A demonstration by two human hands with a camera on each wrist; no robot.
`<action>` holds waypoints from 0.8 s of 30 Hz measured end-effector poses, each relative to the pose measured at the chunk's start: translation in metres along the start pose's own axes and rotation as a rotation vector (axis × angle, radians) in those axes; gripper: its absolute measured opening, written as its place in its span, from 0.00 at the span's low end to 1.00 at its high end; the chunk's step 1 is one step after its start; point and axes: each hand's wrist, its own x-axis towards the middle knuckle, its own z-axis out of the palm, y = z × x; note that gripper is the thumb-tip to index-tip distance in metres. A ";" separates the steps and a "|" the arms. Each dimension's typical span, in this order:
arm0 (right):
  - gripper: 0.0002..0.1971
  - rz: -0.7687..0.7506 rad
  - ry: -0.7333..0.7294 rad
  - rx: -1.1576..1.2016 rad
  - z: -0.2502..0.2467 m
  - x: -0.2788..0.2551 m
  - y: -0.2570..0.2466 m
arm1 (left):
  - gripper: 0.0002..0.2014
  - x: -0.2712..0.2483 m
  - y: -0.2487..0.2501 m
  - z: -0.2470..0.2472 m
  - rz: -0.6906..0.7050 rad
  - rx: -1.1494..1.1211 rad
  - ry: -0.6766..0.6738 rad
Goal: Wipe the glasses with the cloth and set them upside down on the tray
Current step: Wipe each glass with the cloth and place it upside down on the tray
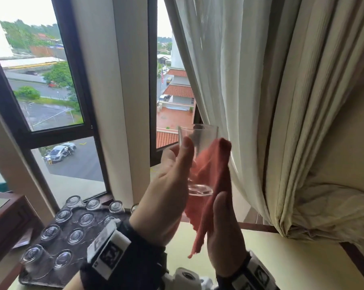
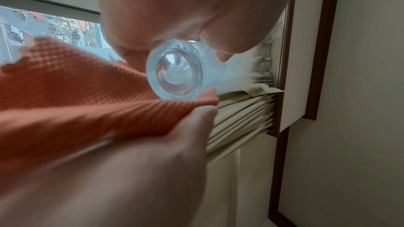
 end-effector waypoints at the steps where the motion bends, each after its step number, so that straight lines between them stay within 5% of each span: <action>1: 0.48 -0.007 0.016 0.065 -0.003 0.007 -0.002 | 0.26 -0.003 -0.005 0.004 0.002 0.020 -0.020; 4: 0.41 0.065 0.038 0.213 -0.014 0.024 -0.026 | 0.22 -0.011 -0.016 0.017 0.016 0.056 -0.089; 7: 0.66 0.107 0.091 0.217 -0.014 0.029 -0.043 | 0.24 -0.015 -0.018 0.022 0.018 0.083 -0.076; 8: 0.65 0.085 0.053 0.211 -0.008 0.028 -0.049 | 0.27 -0.014 -0.015 0.022 0.019 0.082 -0.044; 11: 0.34 -0.256 -0.075 -0.007 0.002 0.020 -0.044 | 0.33 -0.003 -0.012 0.016 -0.022 0.043 0.038; 13: 0.27 -0.349 -0.111 -0.103 -0.002 0.006 -0.017 | 0.29 0.004 -0.006 0.008 -0.023 -0.028 0.077; 17: 0.52 0.015 -0.052 -0.117 -0.006 -0.014 0.008 | 0.29 0.006 0.000 0.000 0.018 0.047 0.018; 22: 0.43 -0.040 0.004 0.160 -0.024 0.019 -0.011 | 0.23 -0.008 -0.015 0.017 0.015 0.052 -0.112; 24: 0.46 -0.034 0.031 0.200 -0.033 0.029 -0.024 | 0.23 -0.016 -0.020 0.025 0.025 0.097 -0.131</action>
